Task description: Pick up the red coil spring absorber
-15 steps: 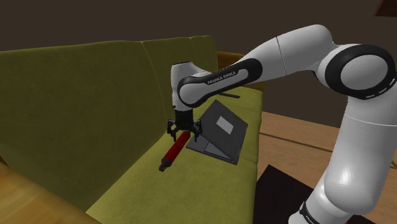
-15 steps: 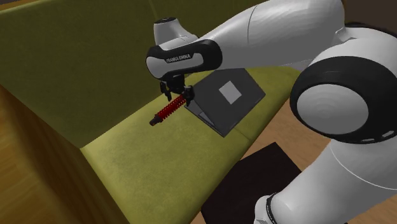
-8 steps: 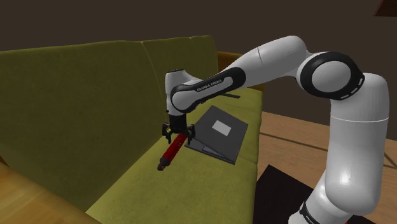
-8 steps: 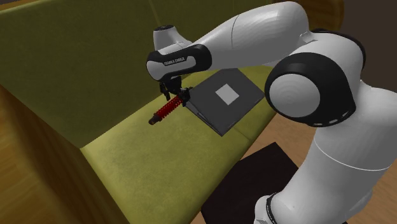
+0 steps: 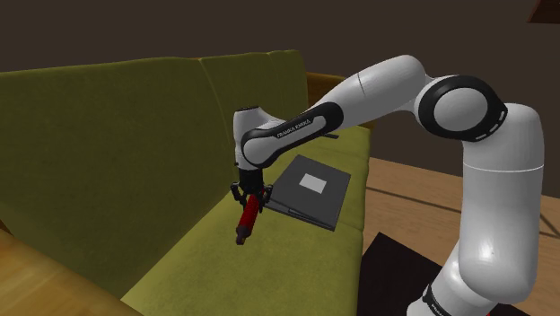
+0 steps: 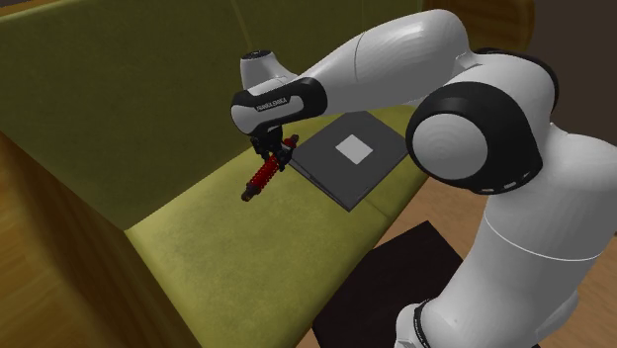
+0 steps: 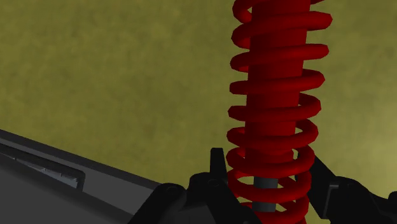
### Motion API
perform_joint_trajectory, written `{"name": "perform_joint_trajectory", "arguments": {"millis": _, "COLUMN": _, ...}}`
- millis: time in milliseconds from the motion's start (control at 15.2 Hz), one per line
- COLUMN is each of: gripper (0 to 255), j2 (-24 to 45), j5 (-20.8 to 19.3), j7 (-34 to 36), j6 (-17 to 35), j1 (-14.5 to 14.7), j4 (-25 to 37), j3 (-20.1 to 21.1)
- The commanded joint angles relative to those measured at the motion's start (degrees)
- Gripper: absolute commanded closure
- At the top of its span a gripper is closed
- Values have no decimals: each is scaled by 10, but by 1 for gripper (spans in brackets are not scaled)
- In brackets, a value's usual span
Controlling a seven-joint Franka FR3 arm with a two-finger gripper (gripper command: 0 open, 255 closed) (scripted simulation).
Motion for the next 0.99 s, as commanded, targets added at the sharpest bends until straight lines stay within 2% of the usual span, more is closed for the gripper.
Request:
{"name": "perform_joint_trajectory", "arguments": {"millis": 0, "gripper": 255, "j2": 1, "j5": 0, "j7": 0, "j6": 0, "j1": 0, "j4": -1, "j3": 0}}
{"name": "perform_joint_trajectory", "arguments": {"millis": 396, "gripper": 255, "j2": 2, "j5": -1, "j7": 0, "j6": -1, "j1": 0, "j4": 1, "j3": -1}}
{"name": "perform_joint_trajectory", "arguments": {"millis": 924, "gripper": 255, "j2": -26, "j5": 11, "j7": -5, "j6": -53, "j1": -4, "j4": 27, "j3": 4}}
